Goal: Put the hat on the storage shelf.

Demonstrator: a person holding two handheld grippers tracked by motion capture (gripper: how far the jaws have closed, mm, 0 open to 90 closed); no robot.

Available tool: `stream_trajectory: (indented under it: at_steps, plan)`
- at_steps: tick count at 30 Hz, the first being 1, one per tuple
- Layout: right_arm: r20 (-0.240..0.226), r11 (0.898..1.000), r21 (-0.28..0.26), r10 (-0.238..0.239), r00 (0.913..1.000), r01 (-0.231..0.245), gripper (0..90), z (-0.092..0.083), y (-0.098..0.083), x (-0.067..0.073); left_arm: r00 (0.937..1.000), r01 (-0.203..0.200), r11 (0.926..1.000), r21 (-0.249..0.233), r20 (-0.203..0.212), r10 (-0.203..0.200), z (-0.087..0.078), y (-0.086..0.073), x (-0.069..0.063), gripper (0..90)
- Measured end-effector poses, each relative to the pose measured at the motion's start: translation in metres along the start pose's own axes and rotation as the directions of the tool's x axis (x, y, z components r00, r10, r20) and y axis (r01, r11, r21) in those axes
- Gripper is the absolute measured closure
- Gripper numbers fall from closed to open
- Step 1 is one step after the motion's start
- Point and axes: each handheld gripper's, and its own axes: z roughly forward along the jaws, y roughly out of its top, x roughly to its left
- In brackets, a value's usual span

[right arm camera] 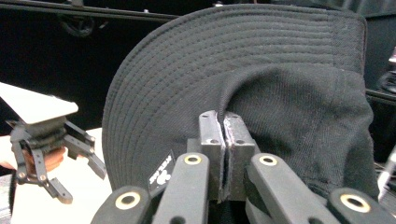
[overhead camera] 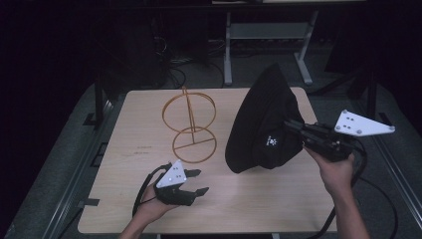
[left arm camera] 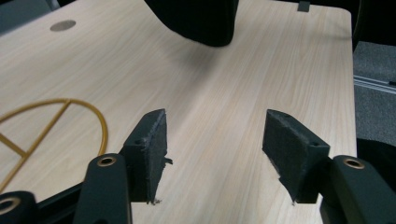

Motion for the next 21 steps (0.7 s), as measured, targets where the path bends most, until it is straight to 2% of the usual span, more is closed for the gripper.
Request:
stream_trajectory:
  at_steps: [4, 11, 14, 21]
  plan:
    - [-0.032, 1.0, -0.005, -0.006, 0.9995, 0.006, 88.1, 0.014, 0.009, -0.005, 0.9999, 0.013, 0.9998, -0.011, -0.009, -0.013, 0.0, -0.01, 0.001, 37.7]
    - [-0.08, 1.0, -0.001, -0.014, 0.9967, 0.014, 88.1, 0.04, 0.021, -0.01, 0.9998, 0.02, 0.9997, -0.011, -0.007, -0.021, 0.0, -0.015, 0.003, 37.5]
    - [-0.101, 1.0, -0.003, -0.017, 0.9948, 0.017, 88.1, 0.051, 0.026, -0.012, 0.9997, 0.024, 0.9996, 0.011, -0.003, -0.024, 0.001, -0.017, 0.003, 37.6]
    - [-0.142, 0.999, 0.008, -0.03, 0.9894, 0.031, 88.1, 0.074, 0.04, -0.016, 0.9995, 0.031, 0.9995, 0.002, 0.001, -0.031, 0.0, -0.019, 0.004, 37.8]
